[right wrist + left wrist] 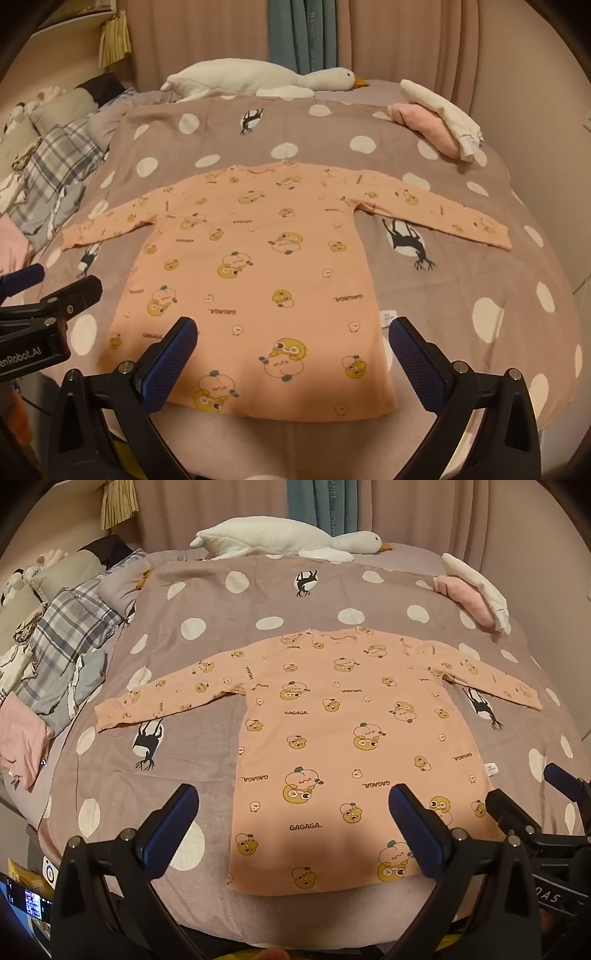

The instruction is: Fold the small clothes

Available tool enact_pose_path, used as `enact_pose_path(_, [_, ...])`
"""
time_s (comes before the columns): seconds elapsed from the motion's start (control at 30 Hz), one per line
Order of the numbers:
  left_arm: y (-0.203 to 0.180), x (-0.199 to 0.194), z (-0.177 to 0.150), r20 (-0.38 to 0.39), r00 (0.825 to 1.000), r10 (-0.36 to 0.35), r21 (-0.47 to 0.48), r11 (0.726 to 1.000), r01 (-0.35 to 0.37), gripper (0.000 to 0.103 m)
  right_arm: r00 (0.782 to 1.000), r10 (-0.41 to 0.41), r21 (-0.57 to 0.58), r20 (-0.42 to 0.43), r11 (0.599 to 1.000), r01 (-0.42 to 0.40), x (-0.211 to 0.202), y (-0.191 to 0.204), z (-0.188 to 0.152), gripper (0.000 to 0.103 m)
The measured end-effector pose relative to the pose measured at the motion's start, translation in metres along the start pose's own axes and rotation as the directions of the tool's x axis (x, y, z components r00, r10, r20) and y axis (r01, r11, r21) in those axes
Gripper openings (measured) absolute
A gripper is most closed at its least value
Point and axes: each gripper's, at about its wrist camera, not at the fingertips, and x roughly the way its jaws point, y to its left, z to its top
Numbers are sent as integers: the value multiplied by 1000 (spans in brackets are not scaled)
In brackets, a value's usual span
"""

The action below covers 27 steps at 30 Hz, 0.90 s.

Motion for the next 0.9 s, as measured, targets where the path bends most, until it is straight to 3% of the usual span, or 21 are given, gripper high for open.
enact_pose_path(0.9, [1,-5,-1,12,1000,-7,-11,1000,7,103,1000,-1,-3,0,1000,1,-2,-1,-1,102])
